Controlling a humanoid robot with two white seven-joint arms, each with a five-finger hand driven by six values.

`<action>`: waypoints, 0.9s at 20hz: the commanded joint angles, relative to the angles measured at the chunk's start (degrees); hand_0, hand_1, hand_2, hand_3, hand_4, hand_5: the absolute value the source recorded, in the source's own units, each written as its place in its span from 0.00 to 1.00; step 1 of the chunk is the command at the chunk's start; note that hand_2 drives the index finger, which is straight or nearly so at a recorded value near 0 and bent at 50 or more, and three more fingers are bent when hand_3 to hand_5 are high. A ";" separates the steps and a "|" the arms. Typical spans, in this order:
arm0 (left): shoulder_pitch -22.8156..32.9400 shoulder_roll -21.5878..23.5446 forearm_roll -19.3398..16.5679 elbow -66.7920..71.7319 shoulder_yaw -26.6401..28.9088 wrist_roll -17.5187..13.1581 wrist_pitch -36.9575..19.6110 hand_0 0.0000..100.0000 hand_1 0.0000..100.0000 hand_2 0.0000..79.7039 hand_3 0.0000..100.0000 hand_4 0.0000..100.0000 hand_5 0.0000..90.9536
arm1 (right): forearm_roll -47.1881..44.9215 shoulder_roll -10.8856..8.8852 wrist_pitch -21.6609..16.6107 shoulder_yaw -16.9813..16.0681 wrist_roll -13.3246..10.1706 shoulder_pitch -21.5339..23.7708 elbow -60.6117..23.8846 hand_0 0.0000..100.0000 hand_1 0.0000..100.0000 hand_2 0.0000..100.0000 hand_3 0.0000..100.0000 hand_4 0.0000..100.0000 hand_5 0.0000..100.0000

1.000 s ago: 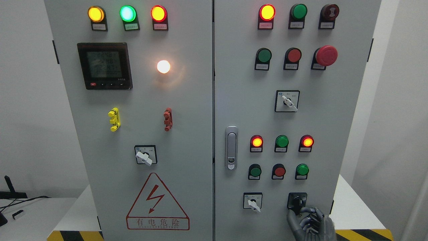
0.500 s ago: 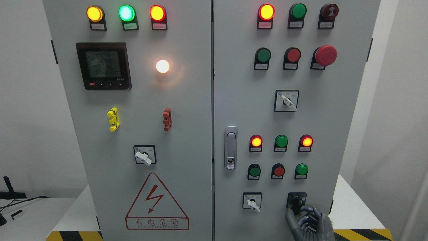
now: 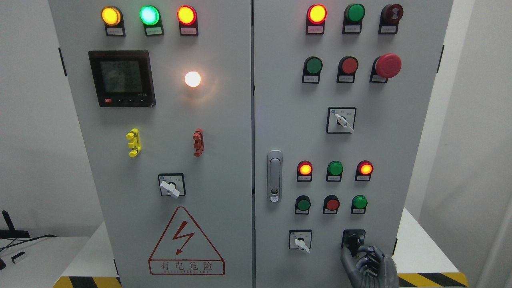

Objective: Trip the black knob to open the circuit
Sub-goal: 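Twist the black knob with the right hand to trip it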

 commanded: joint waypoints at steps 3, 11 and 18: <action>0.00 0.04 -1.76 0.06 0.00 -0.02 0.03 0.12 0.39 0.00 0.00 0.00 0.00 | -0.47 0.41 -0.16 0.13 -0.05 -0.36 0.03 0.34 0.72 0.55 0.89 0.92 1.00; 0.00 -0.05 -1.76 0.06 0.00 -0.02 0.03 0.12 0.39 0.00 0.00 0.00 0.00 | -0.38 0.50 -0.16 0.48 0.04 -0.36 0.12 0.34 0.71 0.55 0.89 0.92 1.00; 0.00 0.04 -1.76 -0.03 0.00 -0.02 0.03 0.12 0.39 0.00 0.00 0.00 0.00 | -0.38 0.50 -0.07 0.48 0.04 -0.45 0.12 0.34 0.70 0.55 0.89 0.92 1.00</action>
